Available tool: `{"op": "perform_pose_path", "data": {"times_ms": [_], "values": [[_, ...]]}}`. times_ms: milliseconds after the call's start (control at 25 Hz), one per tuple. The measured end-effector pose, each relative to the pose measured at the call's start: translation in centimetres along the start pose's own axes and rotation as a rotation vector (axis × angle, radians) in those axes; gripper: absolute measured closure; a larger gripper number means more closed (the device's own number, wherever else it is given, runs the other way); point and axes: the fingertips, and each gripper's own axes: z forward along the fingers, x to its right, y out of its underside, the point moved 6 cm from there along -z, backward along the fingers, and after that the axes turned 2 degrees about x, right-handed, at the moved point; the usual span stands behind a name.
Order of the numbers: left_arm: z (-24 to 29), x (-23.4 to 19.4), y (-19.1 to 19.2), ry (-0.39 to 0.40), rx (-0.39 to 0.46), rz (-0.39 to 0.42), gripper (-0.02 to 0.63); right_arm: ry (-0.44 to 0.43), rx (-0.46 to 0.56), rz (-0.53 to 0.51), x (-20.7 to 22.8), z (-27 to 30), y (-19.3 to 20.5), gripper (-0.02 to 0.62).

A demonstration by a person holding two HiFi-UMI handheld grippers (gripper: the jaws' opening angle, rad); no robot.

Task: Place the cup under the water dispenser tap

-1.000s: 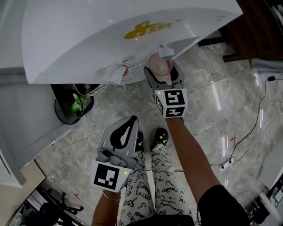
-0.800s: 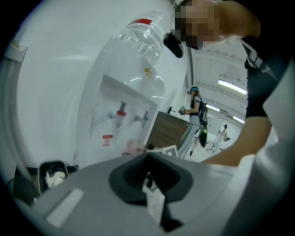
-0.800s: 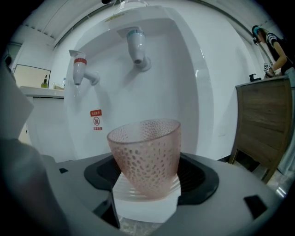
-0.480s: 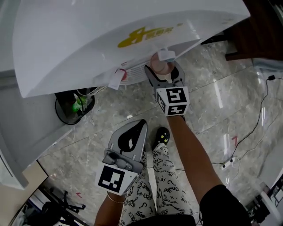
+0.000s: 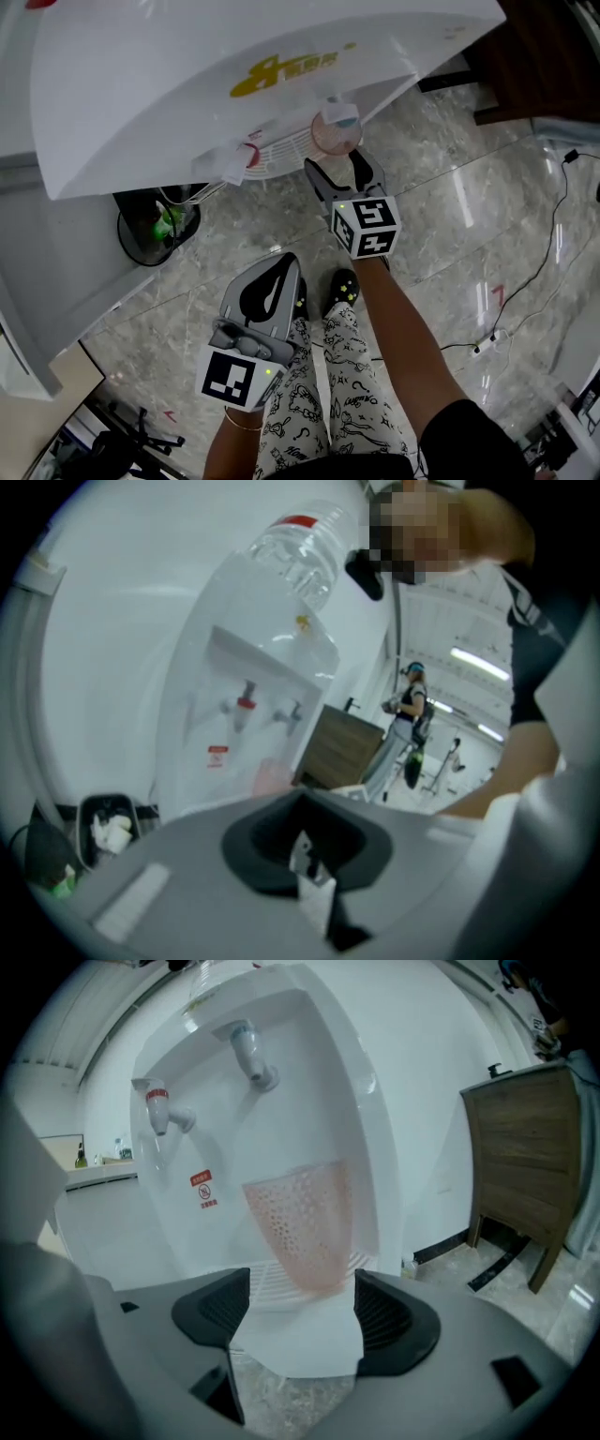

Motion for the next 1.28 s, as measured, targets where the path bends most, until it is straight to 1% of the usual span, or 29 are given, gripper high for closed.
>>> {"op": "perform_pose_path", "data": {"times_ms": [120,200,240,320,360,400,440,480,560,600,680,720,800,880,920,1000,1080,1160,1280], "values": [[-0.3,0.4,0.3,-0.016,-0.008,-0.011,0.607,0.007,0.039,0.102,-0.8,-3.4,0.3,0.245],[-0.6,1.0,0.3,-0.013,-0.006,-0.009,0.607,-0.015,0.089,0.149,-1.8,-6.1,-0.2,0.251],[-0.8,1.3,0.2,-0.01,-0.006,-0.005,0.607,-0.033,0.123,0.166,-2.4,-7.6,-0.8,0.286],[-1.5,2.3,-0.4,-0.001,-0.007,0.004,0.607,-0.082,0.196,0.185,-3.9,-11.0,-2.5,0.504],[-1.8,2.8,-0.9,0.001,-0.005,0.007,0.607,-0.114,0.219,0.188,-4.6,-12.8,-3.5,0.554],[-2.2,3.6,-1.5,0.002,0.0,0.013,0.607,-0.145,0.226,0.189,-5.3,-14.5,-4.5,0.561],[-2.6,4.3,-2.3,0.005,0.011,0.023,0.607,-0.17,0.211,0.19,-5.7,-16.2,-5.4,0.568],[-2.9,5.1,-3.2,0.011,0.026,0.042,0.607,-0.188,0.173,0.198,-6.0,-17.5,-6.3,0.569],[-3.3,6.3,-5.3,0.034,0.052,0.098,0.607,-0.213,0.086,0.248,-6.2,-19.1,-8.3,0.569],[-3.8,6.9,-6.3,0.045,0.055,0.12,0.607,-0.223,0.074,0.275,-6.3,-20.1,-9.9,0.569],[-6.3,9.0,-8.5,0.059,0.039,0.125,0.607,-0.245,0.08,0.288,-7.7,-23.7,-13.9,0.569],[-8.1,10.3,-9.7,0.064,0.03,0.117,0.607,-0.253,0.078,0.27,-8.7,-26.1,-16.0,0.569],[-10.9,13.0,-12.8,0.08,0.039,0.127,0.607,-0.254,0.076,0.188,-10.5,-30.5,-20.3,0.569],[-12.2,14.8,-16.4,0.103,0.073,0.181,0.607,-0.236,0.095,0.074,-12.0,-33.4,-24.2,0.569],[-12.8,15.5,-18.1,0.115,0.094,0.209,0.607,-0.23,0.106,0.03,-12.7,-34.6,-25.5,0.569],[-14.0,16.9,-20.9,0.133,0.134,0.247,0.607,-0.229,0.115,-0.012,-14.4,-36.9,-26.7,0.569],[-15.0,17.8,-22.9,0.131,0.165,0.26,0.607,-0.237,0.113,-0.012,-15.8,-38.9,-26.8,0.569],[-15.6,18.6,-24.3,0.128,0.193,0.259,0.607,-0.255,0.099,-0.009,-16.4,-40.4,-26.9,0.569],[-16.2,19.7,-25.1,0.13,0.216,0.265,0.607,-0.272,0.085,-0.039,-16.3,-41.4,-27.3,0.569]]}}
